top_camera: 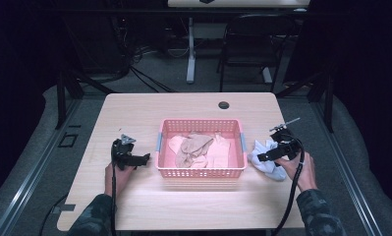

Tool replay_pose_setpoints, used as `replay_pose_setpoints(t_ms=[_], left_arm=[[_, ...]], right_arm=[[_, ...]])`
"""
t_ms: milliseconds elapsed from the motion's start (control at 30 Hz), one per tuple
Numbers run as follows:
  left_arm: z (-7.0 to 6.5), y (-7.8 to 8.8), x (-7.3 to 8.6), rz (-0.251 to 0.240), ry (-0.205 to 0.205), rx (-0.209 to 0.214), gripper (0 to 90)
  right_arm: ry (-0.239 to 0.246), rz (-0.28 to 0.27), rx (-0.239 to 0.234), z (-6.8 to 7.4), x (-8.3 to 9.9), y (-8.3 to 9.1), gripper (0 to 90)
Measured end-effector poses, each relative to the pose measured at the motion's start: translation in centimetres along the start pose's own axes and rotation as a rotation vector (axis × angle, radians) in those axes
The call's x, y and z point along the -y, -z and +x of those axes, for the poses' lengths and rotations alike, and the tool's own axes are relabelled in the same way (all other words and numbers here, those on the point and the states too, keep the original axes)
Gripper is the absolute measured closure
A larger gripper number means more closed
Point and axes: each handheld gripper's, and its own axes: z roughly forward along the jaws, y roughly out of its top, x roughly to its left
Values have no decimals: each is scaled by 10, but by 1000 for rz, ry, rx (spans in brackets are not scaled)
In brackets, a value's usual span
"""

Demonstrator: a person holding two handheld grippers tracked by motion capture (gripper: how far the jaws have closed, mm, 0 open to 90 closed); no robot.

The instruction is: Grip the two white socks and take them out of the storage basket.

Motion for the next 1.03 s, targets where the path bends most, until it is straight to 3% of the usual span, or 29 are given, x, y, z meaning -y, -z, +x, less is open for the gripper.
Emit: replay_pose_setpoints(t_ms=[267,400,700,1033], left_arm=[[0,0,0,0,0,0,47],[0,0,0,0,0,0,47],[0,0,0,0,0,0,47],[0,0,0,0,1,0,47]], right_arm=[[38,-53,-3,7,10,23,0],[24,-60,0,5,20,28,0],[15,11,8,-4,42,24,0],[-21,38,22,-17,50,16,0]])
